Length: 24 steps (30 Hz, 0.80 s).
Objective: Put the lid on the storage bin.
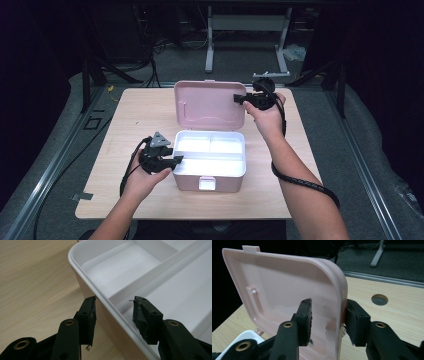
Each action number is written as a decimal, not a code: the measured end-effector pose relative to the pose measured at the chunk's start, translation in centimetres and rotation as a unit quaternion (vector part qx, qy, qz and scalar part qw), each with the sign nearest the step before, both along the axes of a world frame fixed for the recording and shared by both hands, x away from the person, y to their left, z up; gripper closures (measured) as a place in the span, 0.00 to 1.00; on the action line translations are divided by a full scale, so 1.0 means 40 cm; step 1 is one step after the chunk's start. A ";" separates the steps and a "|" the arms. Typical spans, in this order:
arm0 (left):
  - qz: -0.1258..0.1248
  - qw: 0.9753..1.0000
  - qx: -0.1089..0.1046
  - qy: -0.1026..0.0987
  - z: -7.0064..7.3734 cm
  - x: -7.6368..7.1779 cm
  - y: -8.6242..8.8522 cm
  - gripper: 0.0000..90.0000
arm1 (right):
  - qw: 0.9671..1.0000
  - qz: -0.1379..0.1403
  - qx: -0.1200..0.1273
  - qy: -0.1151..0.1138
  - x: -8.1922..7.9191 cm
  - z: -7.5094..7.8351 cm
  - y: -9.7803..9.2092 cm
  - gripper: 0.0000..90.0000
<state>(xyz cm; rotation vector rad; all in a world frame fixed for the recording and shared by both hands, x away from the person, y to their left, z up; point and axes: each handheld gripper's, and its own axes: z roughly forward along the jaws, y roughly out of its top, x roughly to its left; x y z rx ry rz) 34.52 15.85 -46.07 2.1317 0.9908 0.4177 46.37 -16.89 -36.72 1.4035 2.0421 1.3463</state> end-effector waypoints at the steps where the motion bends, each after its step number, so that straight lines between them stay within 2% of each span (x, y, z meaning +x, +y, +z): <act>1: 0.001 1.000 0.000 0.001 0.000 0.000 0.000 0.59 | 1.000 0.004 0.002 -0.006 -0.009 0.001 -0.002 0.66; 4: 0.000 1.000 -0.003 0.005 0.000 0.001 -0.001 0.57 | 1.000 0.008 0.008 -0.022 -0.035 0.004 -0.008 0.68; 7: 0.002 1.000 -0.023 0.016 0.000 0.002 0.002 0.52 | 0.999 0.009 0.007 -0.043 -0.063 0.013 -0.016 0.72; 11: 0.005 0.999 -0.036 0.019 0.005 0.000 0.005 0.50 | 0.997 0.002 -0.004 -0.072 -0.096 0.024 -0.032 0.85; 13: 0.002 0.999 -0.036 0.016 0.013 0.001 0.009 0.48 | 0.998 0.003 0.002 -0.070 -0.104 0.023 -0.043 0.91; 15: 0.002 0.999 -0.035 0.013 0.018 0.000 0.008 0.48 | 0.998 0.002 -0.001 -0.070 -0.108 0.019 -0.048 0.95; 17: -0.001 1.000 -0.022 0.014 0.018 0.002 0.008 0.50 | 0.998 0.003 -0.005 -0.067 -0.106 0.015 -0.047 0.95; 19: -0.001 1.000 -0.024 0.019 0.011 0.003 0.009 0.53 | 0.998 0.001 -0.005 -0.064 -0.100 0.013 -0.046 0.94; 22: -0.005 0.999 -0.024 0.021 0.003 0.002 0.009 0.53 | 0.998 0.000 0.001 -0.058 -0.092 0.012 -0.044 0.94; 24: -0.005 0.999 -0.023 0.021 -0.001 0.002 0.007 0.53 | 0.998 -0.002 -0.004 -0.062 -0.091 0.011 -0.040 0.95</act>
